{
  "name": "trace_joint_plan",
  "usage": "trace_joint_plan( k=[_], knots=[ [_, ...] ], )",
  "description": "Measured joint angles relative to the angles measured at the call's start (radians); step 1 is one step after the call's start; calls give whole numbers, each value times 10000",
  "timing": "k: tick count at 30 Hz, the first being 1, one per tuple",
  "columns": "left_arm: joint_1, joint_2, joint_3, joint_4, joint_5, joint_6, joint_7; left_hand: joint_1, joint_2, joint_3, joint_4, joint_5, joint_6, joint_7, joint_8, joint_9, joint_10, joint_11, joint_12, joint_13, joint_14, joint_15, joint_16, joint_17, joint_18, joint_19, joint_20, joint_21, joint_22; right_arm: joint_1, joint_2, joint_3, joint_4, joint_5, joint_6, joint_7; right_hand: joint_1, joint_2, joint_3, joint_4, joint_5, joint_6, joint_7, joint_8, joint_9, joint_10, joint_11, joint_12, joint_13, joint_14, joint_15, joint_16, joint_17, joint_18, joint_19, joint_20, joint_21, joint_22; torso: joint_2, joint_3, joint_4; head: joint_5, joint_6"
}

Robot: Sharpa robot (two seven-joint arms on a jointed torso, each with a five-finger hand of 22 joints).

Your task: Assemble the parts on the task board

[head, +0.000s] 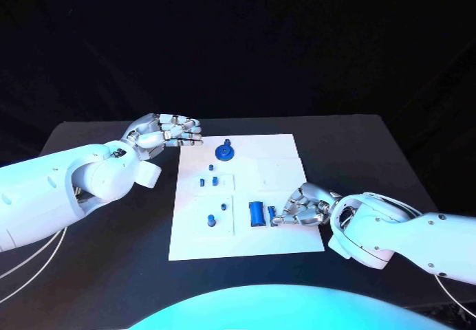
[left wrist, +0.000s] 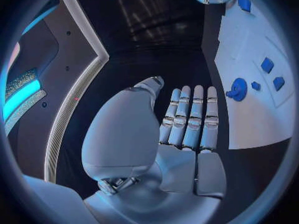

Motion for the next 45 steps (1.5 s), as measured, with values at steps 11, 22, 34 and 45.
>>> trace_joint_plan(
  k=[11,22,34,45],
  knots=[
    [0,-5,-4,7,-3,1,0,0,0,0,0,0,0,0,0,1,0,0,0,0,0,0,0,3,0,0,0,0,-15,-15,41,0,-146,-34,129,7,224,66,0,0,-1,0,0,0,-11,0,0,0,0,0,0,0,8,0,0,0,0,-2,15,-8,12,5,-3],
    [0,-17,-5,19,-4,1,0,0,0,0,0,0,0,0,0,2,0,0,0,0,0,0,0,9,0,0,0,0,-20,-12,297,6,-383,-201,159,-52,698,172,1,0,-5,0,0,-1,-34,0,0,0,8,0,0,0,7,0,0,0,0,-2,22,-4,16,12,-29],
    [-1,-30,-5,24,-5,1,0,0,0,-28,29,0,0,0,0,-7,0,0,0,0,0,0,-41,8,1,0,0,0,-29,-18,381,3,-436,-427,102,-216,698,171,1,0,-5,0,0,0,-42,0,0,0,7,0,0,0,5,0,0,0,0,-4,13,-7,12,17,-36],
    [-1,-14,-7,6,-6,1,1,0,0,-28,28,0,0,0,0,-6,0,0,0,0,0,0,-41,7,0,0,0,0,-29,56,78,20,-235,-307,-181,53,417,-95,-247,18,-5,-32,31,-1,-76,0,0,0,5,0,0,0,5,0,0,0,-11,-4,-9,-5,0,9,23]
  ],
)
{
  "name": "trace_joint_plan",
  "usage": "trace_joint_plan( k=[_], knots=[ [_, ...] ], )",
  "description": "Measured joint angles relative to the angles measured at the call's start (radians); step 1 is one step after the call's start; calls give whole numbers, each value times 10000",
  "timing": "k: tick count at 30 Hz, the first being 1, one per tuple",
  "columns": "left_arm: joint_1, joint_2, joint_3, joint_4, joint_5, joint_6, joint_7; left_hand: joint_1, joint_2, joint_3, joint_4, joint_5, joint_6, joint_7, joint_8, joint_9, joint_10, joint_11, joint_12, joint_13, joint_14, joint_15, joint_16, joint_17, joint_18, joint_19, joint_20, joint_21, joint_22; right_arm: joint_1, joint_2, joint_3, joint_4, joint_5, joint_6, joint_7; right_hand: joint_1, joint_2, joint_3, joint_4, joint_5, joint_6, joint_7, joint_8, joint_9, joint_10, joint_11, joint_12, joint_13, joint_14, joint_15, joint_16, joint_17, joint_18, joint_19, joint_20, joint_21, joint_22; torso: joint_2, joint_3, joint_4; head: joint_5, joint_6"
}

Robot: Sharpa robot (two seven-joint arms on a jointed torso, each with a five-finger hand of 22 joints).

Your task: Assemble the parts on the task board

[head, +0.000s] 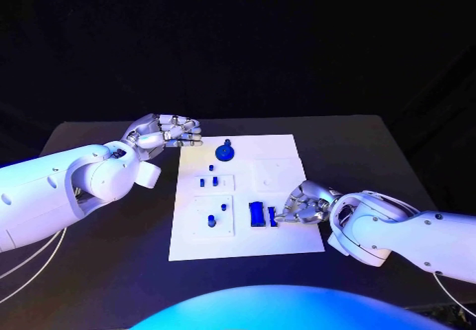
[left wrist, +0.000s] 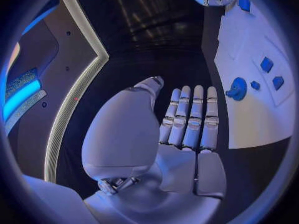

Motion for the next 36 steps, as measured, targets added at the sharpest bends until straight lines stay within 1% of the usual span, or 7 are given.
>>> trace_joint_plan(
  k=[11,14,18,24,30,33,36],
  knots=[
    [-117,245,-3,-224,102,-158,187,0,0,0,0,0,0,0,-35,-12,0,0,0,0,0,0,0,15,0,0,0,0,-22,786,39,87,-1380,3043,-825,3453,409,469,-31,-23,0,-890,375,-337,-110,1,302,-1319,-1,-8,245,-705,-1,314,-26,172,-2931,7,-159,-70,-11,-42,246],
    [-150,390,-6,-428,184,-298,295,0,0,-12,12,0,0,0,-35,-29,0,0,0,0,0,0,0,28,0,0,0,0,-37,922,277,156,-2153,4081,-946,4410,900,501,-68,-63,-38,-1226,507,-390,-120,-729,487,-3100,100,-37,396,-1859,-319,875,-684,341,-5913,6,-246,-102,-2,-10,366],
    [-172,628,-6,-808,378,-648,511,85,3,-89,53,0,-132,17,-176,-88,-231,115,-61,-45,-44,44,-187,27,0,0,0,0,-103,1023,784,253,-3408,5569,-1040,5719,1700,790,-112,-46,-38,-1743,737,-389,-119,-3503,761,-8423,-2152,-1660,646,-5682,-3915,1638,-2532,590,-11889,-1915,-370,-147,8,86,615],
    [-182,1263,0,-1795,759,-1321,886,178,139,-684,69,0,-800,-176,-622,-489,-1369,421,-63,-113,-1076,450,-973,-327,-2,-467,88,-1,-455,1084,1721,428,-5246,7182,-952,7153,2323,1044,-30,-56,-38,-2146,1075,-637,-450,-4348,1124,-12226,-6362,-3552,1174,-9631,-6307,1637,-3585,1149,-14423,-4315,-511,-157,5,256,996],
    [-182,1872,6,-2795,1125,-1886,1211,385,623,-1939,98,0,-1591,-184,-914,-1235,-3319,87,-158,-169,-3890,623,-1245,-1541,-705,-2840,101,-111,-710,1104,2500,526,-6514,8092,-588,8007,2477,1016,231,-95,-38,-1908,1309,-1539,-1094,-3943,1563,-14339,-9967,-4259,1789,-12805,-8155,1637,-4692,1775,-14995,-7328,-619,-126,2,418,1339],
    [-182,1999,7,-3049,1238,-2066,1335,416,736,-2324,75,-37,-2000,-225,-970,-1503,-4168,-117,-178,-213,-4462,525,-1251,-1782,-719,-3360,62,-113,-732,1107,2787,548,-6900,8338,-406,8223,2424,969,296,-143,-39,-2018,1418,-1888,-1282,-4131,1734,-14795,-10872,-4667,2002,-13647,-8844,1637,-5275,2008,-14997,-8475,-632,-101,-7,463,1482],
    [-184,1969,5,-3011,1239,-2078,1323,-1120,1259,-2643,-865,-1056,-4431,-815,-1231,-2314,-6448,-620,-382,-396,-6165,-122,-1443,-2216,-1124,-5193,-876,-321,-915,1098,2751,554,-6818,8346,-418,8213,860,1003,367,-1053,-449,-4848,793,-2672,-2067,-5724,1250,-15132,-11697,-7264,1624,-14391,-10306,1102,-8375,1277,-15231,-10108,-633,-98,-8,466,1478]
  ],
)
